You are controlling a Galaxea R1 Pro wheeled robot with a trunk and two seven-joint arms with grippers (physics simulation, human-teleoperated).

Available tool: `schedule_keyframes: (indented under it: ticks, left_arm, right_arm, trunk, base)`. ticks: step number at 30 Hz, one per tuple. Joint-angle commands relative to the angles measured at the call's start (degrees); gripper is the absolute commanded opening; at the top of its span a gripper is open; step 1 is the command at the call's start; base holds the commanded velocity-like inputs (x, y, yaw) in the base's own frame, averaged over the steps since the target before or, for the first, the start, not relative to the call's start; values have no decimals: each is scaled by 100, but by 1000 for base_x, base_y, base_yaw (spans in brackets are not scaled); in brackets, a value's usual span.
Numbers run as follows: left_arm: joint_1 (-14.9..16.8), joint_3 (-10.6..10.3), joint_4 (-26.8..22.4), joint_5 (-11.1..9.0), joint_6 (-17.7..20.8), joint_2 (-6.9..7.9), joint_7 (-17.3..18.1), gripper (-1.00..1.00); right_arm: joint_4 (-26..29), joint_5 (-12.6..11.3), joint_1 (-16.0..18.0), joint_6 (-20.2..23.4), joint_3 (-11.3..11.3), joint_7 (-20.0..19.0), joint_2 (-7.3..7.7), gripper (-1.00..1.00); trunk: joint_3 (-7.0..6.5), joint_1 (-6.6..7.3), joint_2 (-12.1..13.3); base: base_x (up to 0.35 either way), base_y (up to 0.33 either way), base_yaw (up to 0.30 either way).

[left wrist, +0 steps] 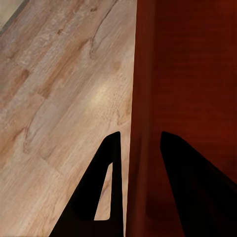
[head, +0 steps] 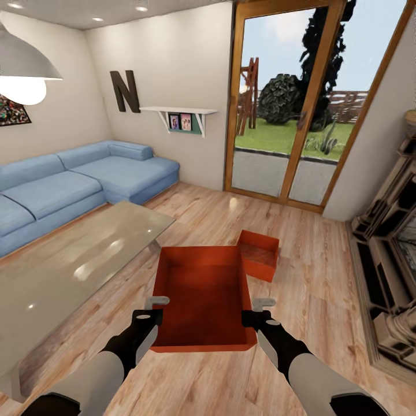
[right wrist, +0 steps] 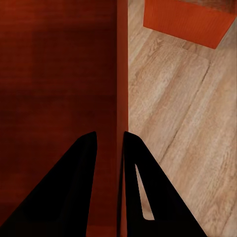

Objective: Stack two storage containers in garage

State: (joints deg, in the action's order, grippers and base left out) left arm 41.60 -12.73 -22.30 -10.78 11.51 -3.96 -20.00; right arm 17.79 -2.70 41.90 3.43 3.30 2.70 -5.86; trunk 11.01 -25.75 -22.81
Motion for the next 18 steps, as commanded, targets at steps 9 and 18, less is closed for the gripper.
schedule_keyframes:
  ticks: [9, 18]
  left_arm:
    - [6, 309, -2, -21, 53, 114, -74, -100]
    - [6, 311, -2, -21, 53, 108, -74, -100]
  right_arm:
    - [31, -11, 2, 34, 4, 11, 5, -100]
    - [31, -11, 2, 35, -5, 11, 5, -100]
  trunk:
    - [-72, -3, -11]
    - [-154, -3, -11]
  base:
    - [0, 0, 0]
    - [0, 0, 0]
